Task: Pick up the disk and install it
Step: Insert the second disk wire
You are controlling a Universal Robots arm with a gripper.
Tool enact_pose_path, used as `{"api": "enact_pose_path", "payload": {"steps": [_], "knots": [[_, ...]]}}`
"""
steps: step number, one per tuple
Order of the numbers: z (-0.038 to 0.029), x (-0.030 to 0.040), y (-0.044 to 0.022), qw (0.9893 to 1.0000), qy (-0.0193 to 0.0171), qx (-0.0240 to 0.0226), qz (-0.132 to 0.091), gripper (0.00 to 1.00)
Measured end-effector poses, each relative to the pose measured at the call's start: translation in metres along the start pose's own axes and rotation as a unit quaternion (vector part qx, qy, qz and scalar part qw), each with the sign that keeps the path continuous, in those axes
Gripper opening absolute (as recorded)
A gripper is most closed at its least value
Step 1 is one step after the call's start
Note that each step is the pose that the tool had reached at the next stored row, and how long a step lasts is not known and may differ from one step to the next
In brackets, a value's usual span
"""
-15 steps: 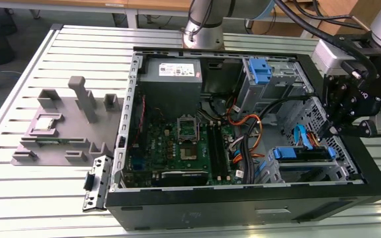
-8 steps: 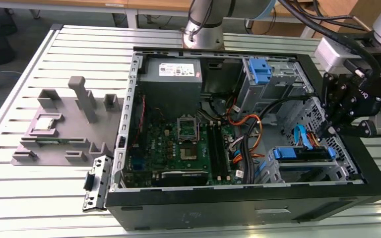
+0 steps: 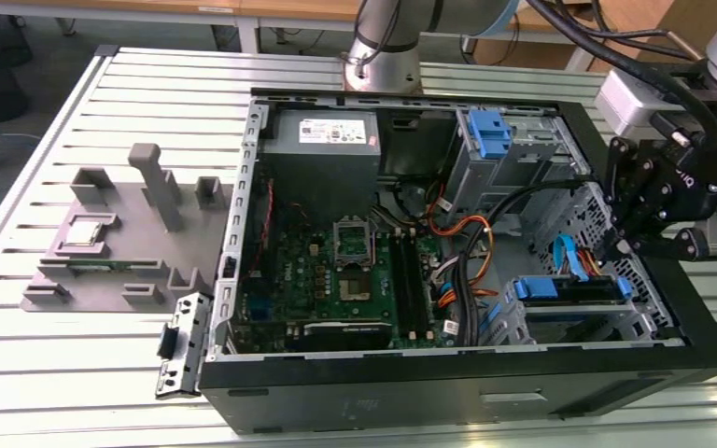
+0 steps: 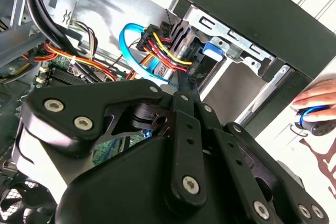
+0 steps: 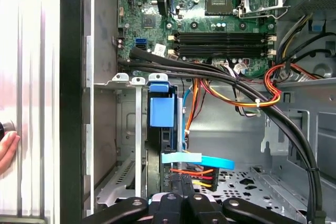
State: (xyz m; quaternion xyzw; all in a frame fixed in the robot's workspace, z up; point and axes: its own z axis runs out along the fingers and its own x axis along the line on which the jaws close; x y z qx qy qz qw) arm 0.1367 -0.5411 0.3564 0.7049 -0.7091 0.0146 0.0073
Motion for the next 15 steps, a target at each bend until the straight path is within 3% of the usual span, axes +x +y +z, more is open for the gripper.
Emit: {"api": "enact_pose_path", "payload": {"steps": [5,9,15], "knots": [[0.0003,0.0064,-0.0001,1.0,-0.0043,-0.0002,0.004,0.1],[0.0005,0.0112,-0.0001,0.9999,-0.0112,-0.0003,0.005,0.1],[0.0004,0.0112,0.0,0.9999,-0.0124,-0.0003,0.005,0.1]]}}
